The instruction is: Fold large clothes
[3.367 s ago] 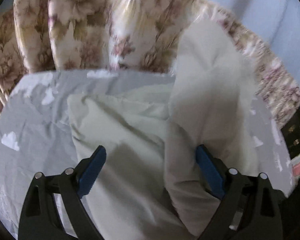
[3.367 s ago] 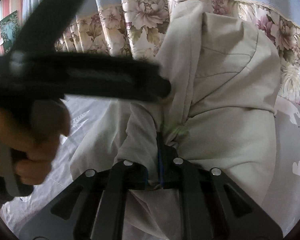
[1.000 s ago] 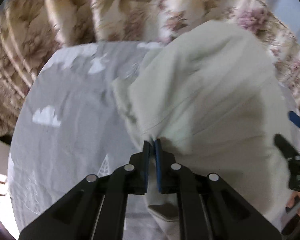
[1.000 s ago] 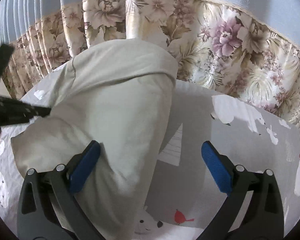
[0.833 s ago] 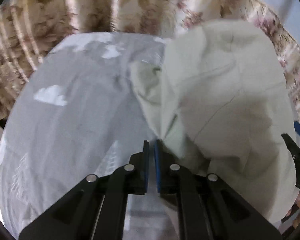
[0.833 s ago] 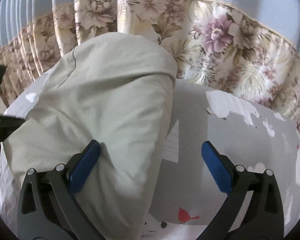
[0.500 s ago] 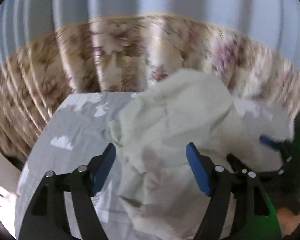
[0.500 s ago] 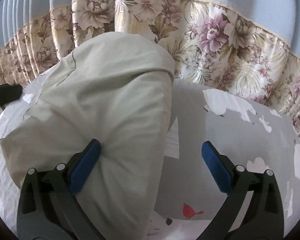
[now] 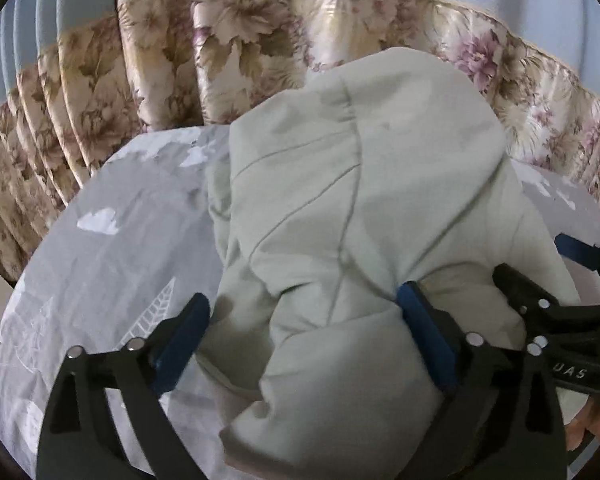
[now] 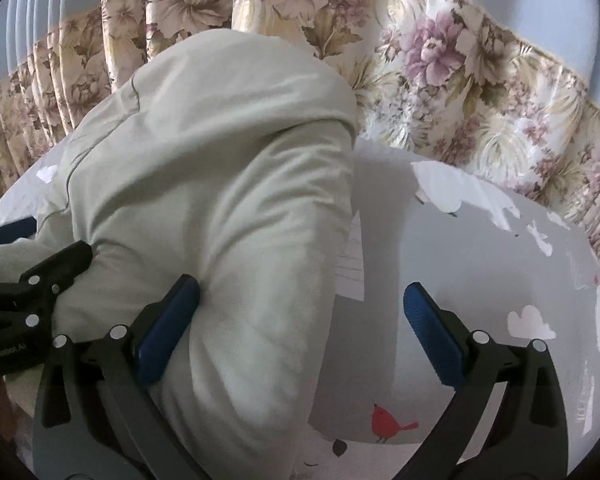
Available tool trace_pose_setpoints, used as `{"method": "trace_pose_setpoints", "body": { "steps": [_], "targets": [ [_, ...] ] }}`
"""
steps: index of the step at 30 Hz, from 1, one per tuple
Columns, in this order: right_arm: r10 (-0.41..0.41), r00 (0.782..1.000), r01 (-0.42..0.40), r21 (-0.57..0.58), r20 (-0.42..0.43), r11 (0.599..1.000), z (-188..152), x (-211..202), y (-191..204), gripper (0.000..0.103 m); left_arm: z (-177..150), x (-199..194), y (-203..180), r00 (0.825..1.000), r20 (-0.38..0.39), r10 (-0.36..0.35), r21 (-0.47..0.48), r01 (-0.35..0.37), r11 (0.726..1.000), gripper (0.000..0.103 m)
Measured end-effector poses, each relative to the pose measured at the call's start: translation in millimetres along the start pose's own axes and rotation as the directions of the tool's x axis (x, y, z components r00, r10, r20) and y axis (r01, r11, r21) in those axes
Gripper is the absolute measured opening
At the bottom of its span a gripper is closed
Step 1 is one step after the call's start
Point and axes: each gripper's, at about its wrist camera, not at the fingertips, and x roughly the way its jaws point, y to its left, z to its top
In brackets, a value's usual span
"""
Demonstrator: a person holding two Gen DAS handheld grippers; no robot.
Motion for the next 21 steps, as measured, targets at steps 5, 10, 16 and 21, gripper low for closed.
{"method": "trace_pose_setpoints", "body": {
  "steps": [5,10,16,21],
  "targets": [
    [0.026,1.0,-0.026,0.019,0.004,0.999,4.8,-2.5,-4.3,0.1,4.4,-3.1,7.0,0.999,0.009,-0.05,-0.046,0.05,0.998,0.097],
    [0.138,0.985,-0.152,0.145,0.101,0.978,38.6,-38.9,-39.2,0.1,35.4,-36.2,13.7,0.99,0.116,-0.084,-0.069,0.093,0.993,0.094],
    [0.064,0.986,-0.089,0.165,0.153,0.982,99.5,-27.7,-62.9,0.1,111.6,-31.3,-6.2,0.985,0.17,-0.005,0.002,0.005,1.0,0.094],
    [0.017,0.997,-0.032,0.196,0.075,0.98,112.1,28.6,-77.0,0.1,144.0,10.7,-18.7,0.992,0.127,-0.003,0.019,0.001,1.0,0.094]
  ]
}}
